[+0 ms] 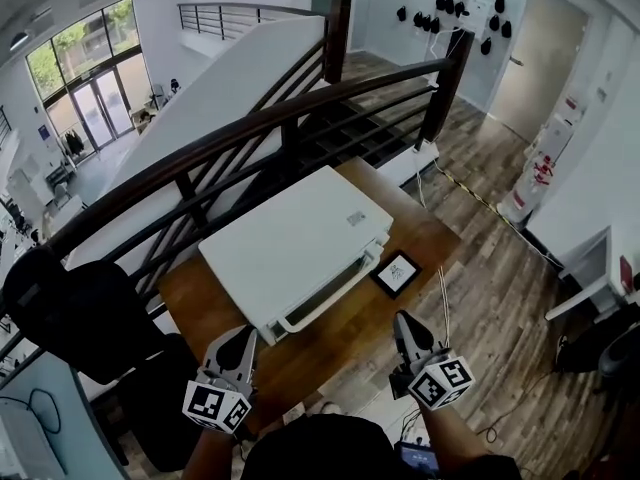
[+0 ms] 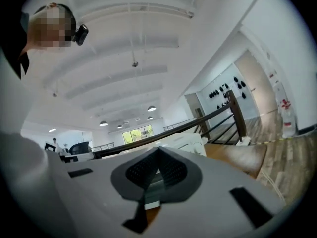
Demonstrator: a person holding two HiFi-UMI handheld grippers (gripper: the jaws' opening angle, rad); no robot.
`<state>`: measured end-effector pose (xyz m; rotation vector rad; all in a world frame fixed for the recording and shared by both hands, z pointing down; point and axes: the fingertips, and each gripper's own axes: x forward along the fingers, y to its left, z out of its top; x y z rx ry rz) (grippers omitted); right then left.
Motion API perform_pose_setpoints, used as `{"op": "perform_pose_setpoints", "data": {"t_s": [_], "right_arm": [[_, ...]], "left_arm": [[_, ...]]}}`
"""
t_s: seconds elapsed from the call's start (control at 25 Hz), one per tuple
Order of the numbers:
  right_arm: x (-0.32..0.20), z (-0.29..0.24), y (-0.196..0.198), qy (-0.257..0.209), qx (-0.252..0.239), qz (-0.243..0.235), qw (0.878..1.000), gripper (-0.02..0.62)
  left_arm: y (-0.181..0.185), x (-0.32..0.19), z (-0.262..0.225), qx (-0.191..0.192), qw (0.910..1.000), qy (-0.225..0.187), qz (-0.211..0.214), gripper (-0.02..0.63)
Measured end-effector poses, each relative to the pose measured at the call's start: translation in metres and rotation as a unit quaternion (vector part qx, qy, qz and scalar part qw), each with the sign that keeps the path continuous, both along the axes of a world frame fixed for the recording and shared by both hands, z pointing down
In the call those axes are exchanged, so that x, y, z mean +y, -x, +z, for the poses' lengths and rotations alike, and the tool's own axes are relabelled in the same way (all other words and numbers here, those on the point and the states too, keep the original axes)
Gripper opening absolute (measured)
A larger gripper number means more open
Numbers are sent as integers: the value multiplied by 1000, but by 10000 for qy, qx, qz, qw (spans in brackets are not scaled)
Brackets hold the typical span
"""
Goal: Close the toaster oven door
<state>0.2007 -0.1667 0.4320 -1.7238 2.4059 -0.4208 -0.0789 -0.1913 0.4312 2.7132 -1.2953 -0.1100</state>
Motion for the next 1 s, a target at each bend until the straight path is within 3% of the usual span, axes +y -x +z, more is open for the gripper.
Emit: {"op": "perform_pose_setpoints", "data": {"t_s": [0.12, 0.6, 1.0], "right_arm": [[12, -3, -3, -128, 212, 126, 9996, -3], [21, -4, -9, -97, -4, 174, 9998, -5], [17, -2, -3, -78, -111, 117, 9998, -4]], "left_arm": [[-2, 5, -4, -39, 9999, -117, 20, 21], [-14, 11, -1, 78, 9997, -44, 207, 21], [-5, 13, 3, 122, 9999, -32, 114, 21]]}}
